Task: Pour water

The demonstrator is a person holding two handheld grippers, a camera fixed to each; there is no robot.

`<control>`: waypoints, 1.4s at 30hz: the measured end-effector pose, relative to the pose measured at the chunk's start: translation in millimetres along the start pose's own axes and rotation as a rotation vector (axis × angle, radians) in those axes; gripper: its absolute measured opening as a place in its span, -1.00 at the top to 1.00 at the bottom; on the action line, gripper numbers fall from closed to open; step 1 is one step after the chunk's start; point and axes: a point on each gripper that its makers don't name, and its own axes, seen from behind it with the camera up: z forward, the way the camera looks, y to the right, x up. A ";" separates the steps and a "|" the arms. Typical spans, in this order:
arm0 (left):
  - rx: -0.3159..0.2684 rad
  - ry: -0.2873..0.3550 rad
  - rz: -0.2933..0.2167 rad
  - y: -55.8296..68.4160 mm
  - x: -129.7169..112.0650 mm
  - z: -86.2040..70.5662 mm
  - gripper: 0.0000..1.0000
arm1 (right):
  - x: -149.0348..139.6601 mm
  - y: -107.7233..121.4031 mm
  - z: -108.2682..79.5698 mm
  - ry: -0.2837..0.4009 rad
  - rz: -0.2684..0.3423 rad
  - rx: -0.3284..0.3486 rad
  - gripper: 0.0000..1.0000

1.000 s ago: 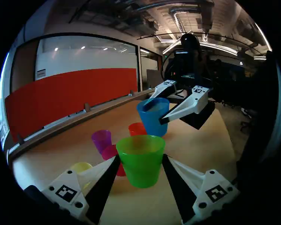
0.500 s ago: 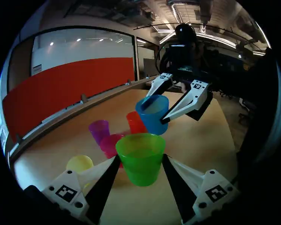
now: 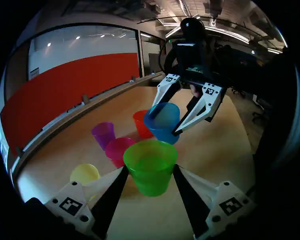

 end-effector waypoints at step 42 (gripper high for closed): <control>-0.020 -0.116 -0.024 -4.9 -54.4 5.8 -0.63 | -35.0 7.2 24.1 -0.101 -0.010 0.026 -0.79</control>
